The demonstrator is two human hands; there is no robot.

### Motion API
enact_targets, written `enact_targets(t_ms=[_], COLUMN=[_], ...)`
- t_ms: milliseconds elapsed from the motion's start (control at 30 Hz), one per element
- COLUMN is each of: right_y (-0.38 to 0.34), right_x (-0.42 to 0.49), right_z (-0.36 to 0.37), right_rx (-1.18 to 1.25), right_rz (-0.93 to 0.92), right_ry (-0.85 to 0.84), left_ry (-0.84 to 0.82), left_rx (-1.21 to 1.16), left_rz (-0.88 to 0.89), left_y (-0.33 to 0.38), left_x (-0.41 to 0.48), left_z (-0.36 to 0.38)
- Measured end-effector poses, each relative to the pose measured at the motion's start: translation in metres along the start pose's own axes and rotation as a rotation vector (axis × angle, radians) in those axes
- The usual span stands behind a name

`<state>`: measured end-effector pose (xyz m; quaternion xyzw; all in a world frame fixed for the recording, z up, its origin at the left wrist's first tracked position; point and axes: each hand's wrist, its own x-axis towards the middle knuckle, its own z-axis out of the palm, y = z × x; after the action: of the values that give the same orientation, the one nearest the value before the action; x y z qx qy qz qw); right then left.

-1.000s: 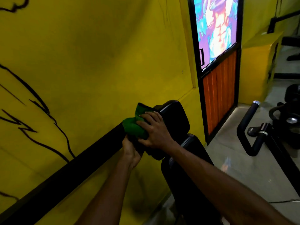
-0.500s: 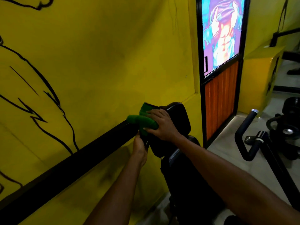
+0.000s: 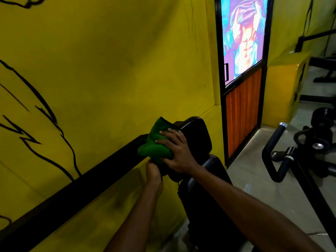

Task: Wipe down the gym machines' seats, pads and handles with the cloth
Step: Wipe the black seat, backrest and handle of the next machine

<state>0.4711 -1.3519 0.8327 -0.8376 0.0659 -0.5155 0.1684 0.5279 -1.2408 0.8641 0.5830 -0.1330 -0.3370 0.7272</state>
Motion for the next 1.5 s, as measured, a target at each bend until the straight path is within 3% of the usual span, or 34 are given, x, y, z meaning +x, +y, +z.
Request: enact_targets(t_ms=[67, 233, 333, 467, 567, 733, 867, 967, 1067, 1167, 1300, 1400, 1500], right_y=[0.018, 0.079, 0.096, 0.092, 0.077, 0.078, 0.084, 0.041, -0.009, 0.017, 0.067, 0.036, -0.014], right_x=[0.013, 0.048, 0.051, 0.022, -0.025, -0.087, -0.062, -0.082, -0.127, -0.126, -0.094, -0.099, -0.131], right_z=[-0.005, -0.026, -0.032, -0.021, -0.006, -0.006, -0.017, 0.015, 0.033, 0.01, -0.022, -0.012, 0.007], right_rx=[-0.039, -0.136, -0.05, 0.125, 0.144, 0.141, 0.233, 0.24, 0.186, 0.089, 0.099, 0.106, 0.123], right_rz=[0.031, 0.525, 0.788, 0.975, 1.074, 1.071, 1.301, 1.239, 1.163, 1.1, 1.285, 1.3, 1.142], right_ry=[0.006, 0.156, 0.245, 0.435, 0.46, 0.273, 0.392, 0.434, 0.21, 0.135, 0.257, 0.237, 0.103], left_ry=[0.034, 0.039, 0.058, 0.051, 0.055, 0.061, 0.059, 0.061, 0.06, -0.015, -0.05, -0.011, 0.0], left_rx=[0.017, 0.15, 0.255, 0.326, 0.344, 0.324, 0.298, 0.298, 0.303, 0.28, 0.286, 0.299, 0.294], left_rz=[0.038, 0.062, 0.128, 0.159, 0.148, 0.116, 0.079, 0.083, 0.067, 0.044, 0.043, 0.045, 0.039], left_y=[-0.005, -0.004, -0.001, 0.002, 0.002, 0.0, 0.002, 0.002, 0.005, 0.007, 0.007, 0.004, 0.002], left_x=[0.001, 0.004, 0.002, -0.002, -0.003, -0.005, -0.007, -0.01, -0.012, -0.012, -0.011, -0.011, -0.008], left_z=[-0.001, -0.003, 0.0, 0.002, 0.002, 0.001, 0.0, 0.003, 0.003, -0.002, -0.006, -0.003, -0.003])
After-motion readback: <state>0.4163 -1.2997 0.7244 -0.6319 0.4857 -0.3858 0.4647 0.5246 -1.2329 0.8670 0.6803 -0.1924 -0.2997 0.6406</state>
